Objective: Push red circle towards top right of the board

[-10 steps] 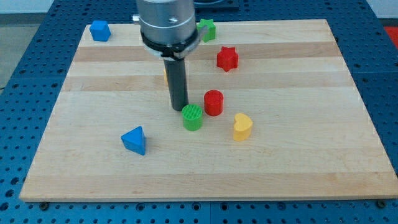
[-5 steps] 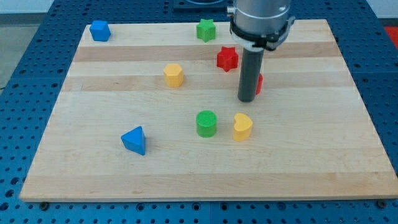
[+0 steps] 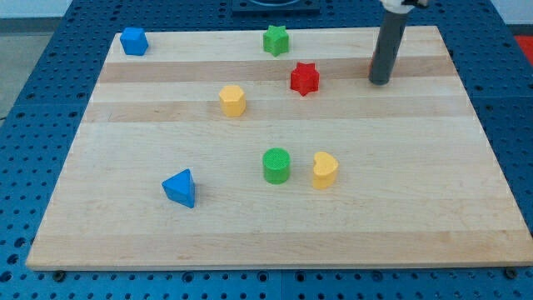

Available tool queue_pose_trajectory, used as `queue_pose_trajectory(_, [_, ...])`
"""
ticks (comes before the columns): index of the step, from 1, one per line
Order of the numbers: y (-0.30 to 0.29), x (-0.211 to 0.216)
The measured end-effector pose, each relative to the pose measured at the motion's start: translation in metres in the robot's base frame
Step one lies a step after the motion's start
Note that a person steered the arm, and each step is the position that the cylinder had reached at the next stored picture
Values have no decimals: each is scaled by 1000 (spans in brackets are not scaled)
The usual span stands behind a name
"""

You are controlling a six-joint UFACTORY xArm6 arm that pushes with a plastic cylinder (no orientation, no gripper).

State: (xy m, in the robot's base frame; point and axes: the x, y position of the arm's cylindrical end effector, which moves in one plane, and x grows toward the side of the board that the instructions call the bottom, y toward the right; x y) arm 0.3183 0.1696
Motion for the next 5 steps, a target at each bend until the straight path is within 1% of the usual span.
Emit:
queue_pose_trajectory(2, [10, -39])
queue_pose_trajectory(5, [41, -52])
